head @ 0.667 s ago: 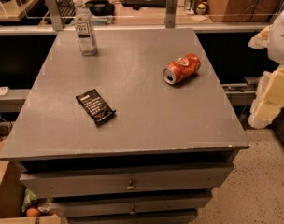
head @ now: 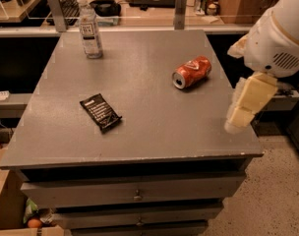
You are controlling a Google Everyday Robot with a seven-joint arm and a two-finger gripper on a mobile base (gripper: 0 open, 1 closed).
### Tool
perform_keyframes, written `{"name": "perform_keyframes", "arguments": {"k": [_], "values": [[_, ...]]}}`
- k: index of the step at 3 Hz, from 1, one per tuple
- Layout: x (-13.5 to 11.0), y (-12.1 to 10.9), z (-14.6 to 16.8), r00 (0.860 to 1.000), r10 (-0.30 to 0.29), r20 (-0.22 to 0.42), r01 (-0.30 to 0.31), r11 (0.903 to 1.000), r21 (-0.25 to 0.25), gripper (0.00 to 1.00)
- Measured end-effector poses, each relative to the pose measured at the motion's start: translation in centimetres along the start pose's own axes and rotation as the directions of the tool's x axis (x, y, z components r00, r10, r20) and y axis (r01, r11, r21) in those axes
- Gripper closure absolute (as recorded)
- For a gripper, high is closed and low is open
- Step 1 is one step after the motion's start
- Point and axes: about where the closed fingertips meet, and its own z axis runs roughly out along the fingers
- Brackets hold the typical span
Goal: Move rxbar chocolate near coke can
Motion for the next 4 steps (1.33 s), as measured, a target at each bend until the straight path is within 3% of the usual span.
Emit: {"name": "perform_keyframes", "arguments": {"k": [1, 2, 3, 4], "values": [[-7.5, 1.2, 4.3, 0.992, -0.029, 0.123, 0.039, 0.9959, -0.082, 0.0], [-17.7, 4.1, 8.5, 0.966, -0.045, 0.255, 0.085, 0.9856, -0.146, 0.0], [-22.3, 5.4, 12.1, 0.956, -0.019, 0.293, 0.065, 0.9873, -0.145, 0.0], [-25.1, 5.6, 15.7, 0.95, -0.005, 0.311, 0.039, 0.9938, -0.104, 0.0]]}}
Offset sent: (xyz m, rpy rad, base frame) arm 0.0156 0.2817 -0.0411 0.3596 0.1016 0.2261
